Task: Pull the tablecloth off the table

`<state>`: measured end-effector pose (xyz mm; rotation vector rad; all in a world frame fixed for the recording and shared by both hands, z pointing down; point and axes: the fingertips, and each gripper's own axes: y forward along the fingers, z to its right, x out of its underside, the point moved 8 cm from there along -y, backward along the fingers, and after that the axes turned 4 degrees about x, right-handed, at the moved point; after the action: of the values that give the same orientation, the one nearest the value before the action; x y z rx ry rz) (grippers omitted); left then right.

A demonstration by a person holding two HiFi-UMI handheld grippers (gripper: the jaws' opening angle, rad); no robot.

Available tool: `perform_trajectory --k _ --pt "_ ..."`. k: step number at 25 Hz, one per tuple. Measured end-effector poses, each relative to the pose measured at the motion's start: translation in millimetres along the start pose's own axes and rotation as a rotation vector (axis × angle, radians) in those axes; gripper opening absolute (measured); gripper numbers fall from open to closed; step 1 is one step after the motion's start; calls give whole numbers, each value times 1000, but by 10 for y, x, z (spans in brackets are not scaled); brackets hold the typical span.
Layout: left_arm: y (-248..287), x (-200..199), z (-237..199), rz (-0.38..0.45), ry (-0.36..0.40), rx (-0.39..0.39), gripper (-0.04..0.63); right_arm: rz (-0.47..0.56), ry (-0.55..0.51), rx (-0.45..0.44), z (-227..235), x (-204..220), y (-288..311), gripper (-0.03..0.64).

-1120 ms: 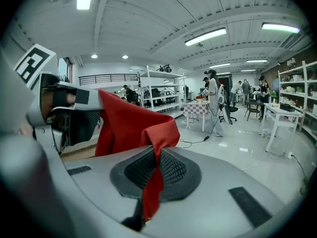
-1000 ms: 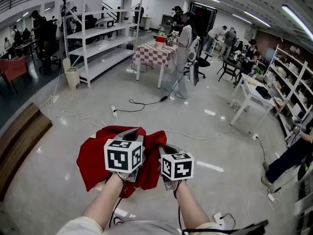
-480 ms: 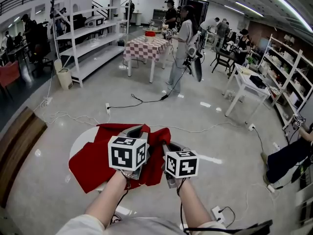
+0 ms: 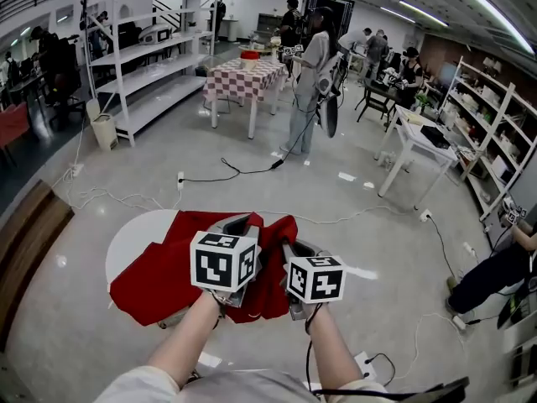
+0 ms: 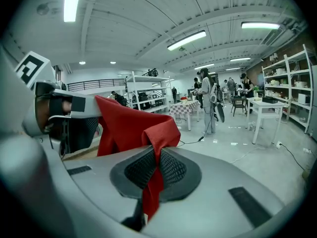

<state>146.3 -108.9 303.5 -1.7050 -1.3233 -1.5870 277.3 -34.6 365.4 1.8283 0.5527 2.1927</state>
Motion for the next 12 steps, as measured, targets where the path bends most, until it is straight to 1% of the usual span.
perform_trajectory --k 12 --pt "332 109 674 -27 30 51 18 -1 38 37 628 123 -377 29"
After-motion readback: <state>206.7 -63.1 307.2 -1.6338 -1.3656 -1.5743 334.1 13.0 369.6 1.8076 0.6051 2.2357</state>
